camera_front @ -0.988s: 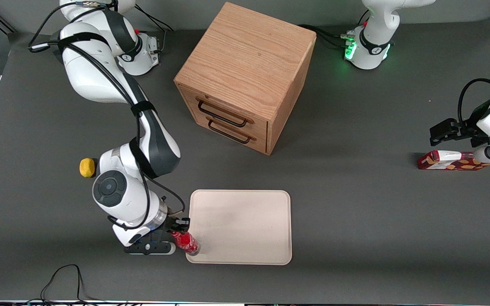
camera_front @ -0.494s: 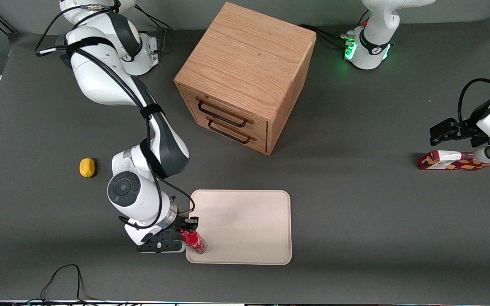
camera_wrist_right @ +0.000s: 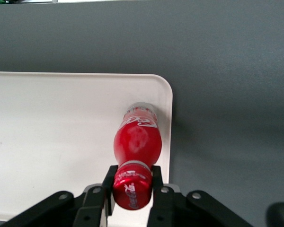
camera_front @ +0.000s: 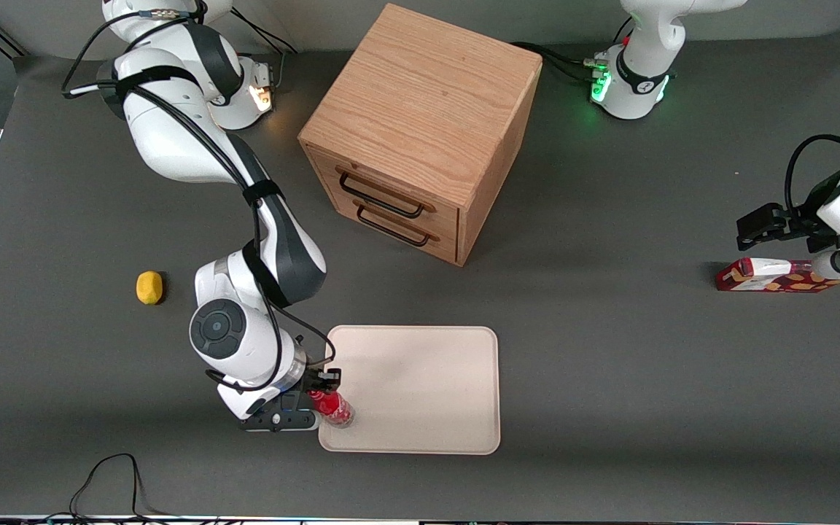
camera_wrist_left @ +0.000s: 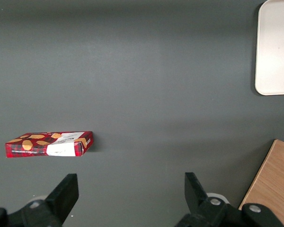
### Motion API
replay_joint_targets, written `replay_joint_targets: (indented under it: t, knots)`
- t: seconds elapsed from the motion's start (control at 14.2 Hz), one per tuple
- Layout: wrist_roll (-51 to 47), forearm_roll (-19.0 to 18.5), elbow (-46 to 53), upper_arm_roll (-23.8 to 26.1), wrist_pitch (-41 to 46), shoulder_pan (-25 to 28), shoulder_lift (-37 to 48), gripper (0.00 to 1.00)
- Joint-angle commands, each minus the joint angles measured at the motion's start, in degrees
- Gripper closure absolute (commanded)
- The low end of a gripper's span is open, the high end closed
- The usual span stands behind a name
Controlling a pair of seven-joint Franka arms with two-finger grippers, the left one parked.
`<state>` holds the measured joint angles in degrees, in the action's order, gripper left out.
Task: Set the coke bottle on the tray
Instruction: 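Stand the bottle upright on the tray's edge with the right gripper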
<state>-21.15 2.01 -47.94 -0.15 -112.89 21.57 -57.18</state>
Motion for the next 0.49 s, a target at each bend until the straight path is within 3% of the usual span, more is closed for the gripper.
replay_joint_targets:
  t: [0.0, 0.42]
  knots:
    - [-3.1, -1.04, 1.18, -0.11, 1.71, 0.41, -0.48, 0.0]
    - [-3.72, -1.04, 1.18, -0.38, 1.8, 0.32, -0.13, 0.0]
